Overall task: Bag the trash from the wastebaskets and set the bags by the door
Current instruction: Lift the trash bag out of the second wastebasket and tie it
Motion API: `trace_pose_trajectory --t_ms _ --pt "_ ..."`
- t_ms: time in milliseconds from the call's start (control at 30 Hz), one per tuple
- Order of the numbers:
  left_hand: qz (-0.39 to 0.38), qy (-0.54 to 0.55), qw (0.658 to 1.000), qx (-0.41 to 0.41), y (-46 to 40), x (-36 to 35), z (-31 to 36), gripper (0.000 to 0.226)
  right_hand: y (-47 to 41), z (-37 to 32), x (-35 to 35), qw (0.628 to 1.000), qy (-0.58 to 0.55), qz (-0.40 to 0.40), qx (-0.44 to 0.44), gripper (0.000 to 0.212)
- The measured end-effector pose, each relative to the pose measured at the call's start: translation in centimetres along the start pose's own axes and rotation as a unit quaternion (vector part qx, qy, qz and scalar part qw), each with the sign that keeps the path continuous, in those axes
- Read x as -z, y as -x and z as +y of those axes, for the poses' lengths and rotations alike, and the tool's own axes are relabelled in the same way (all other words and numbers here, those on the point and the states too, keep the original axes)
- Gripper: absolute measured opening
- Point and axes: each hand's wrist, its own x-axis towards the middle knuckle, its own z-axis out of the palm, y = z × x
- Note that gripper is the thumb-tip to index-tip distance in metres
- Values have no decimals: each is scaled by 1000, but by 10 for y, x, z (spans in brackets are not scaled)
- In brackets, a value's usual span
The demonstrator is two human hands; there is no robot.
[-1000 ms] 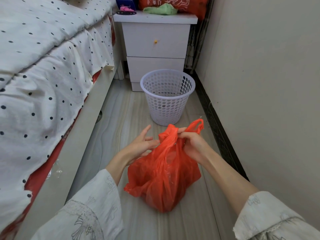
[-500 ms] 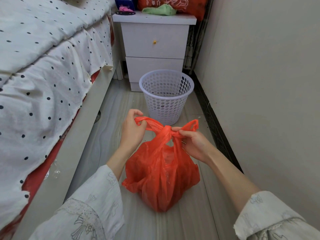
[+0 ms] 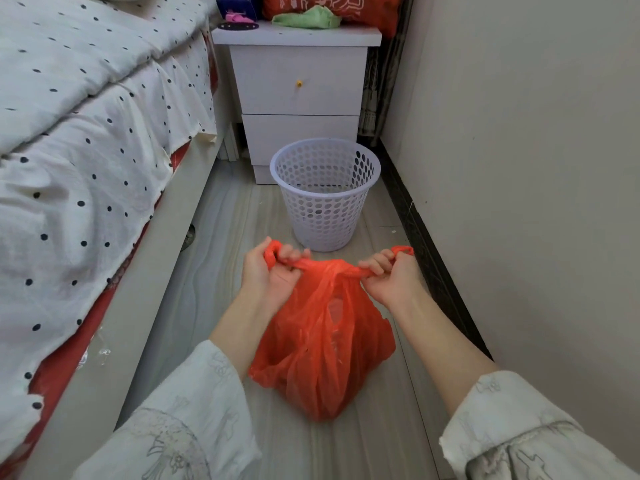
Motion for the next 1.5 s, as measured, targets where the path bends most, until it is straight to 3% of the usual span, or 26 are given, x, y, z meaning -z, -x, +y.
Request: trace_pose_trajectory --t_ms 67,133,200,300,400,467,533,633,767,933,967,1100,1200,1233,1300,1367,1400,1500 --pt "83 -11 996 -21 -5 9 2 52 -3 -6 14 996 61 57 30 28" --pt "174 -139 972 -78 -6 31 7 43 -9 -12 39 979 146 122 67 40" --pt "239 -320 907 -131 -9 62 7 40 -16 -15 66 951 223 189 101 41" --pt "285 -540 768 -194 -8 97 1 58 -25 -18 97 902 305 277 130 42" --pt "315 -576 724 -211 -11 112 2 64 -30 -21 110 854 381 316 160 41" --pt "316 -587 715 -209 -10 112 3 61 -29 -23 116 824 424 333 173 42" --pt "316 -583 719 -209 -6 112 2 58 -26 -24 122 813 439 340 174 43" --pt "314 -548 760 -153 0 118 -2 54 -24 -30 124 819 428 341 173 38" --pt "296 -435 847 -81 -1 121 0 45 -24 -34 113 873 370 291 128 33" --pt "156 -258 948 -101 -4 92 10 45 -15 -26 89 950 220 195 105 22" --pt "149 -241 955 -88 -3 89 11 45 -15 -24 85 960 192 184 92 20" --pt "143 -203 968 -33 1 93 7 48 -8 -11 78 987 44 156 19 67" --pt "188 -233 954 31 1 102 2 113 4 3 71 990 -34 133 -15 88" --pt "208 -257 942 58 1 106 -4 114 8 9 68 990 -30 138 -17 89" --pt "221 -254 935 109 1 111 -19 74 12 24 63 990 -15 138 -14 89" --pt "180 -228 947 136 5 102 -31 26 11 37 57 993 -4 115 -2 91" --pt "165 -226 953 117 6 96 -34 14 9 41 54 994 11 107 10 91" --pt "162 -225 960 31 2 84 -34 15 -1 49 51 992 75 82 54 76"
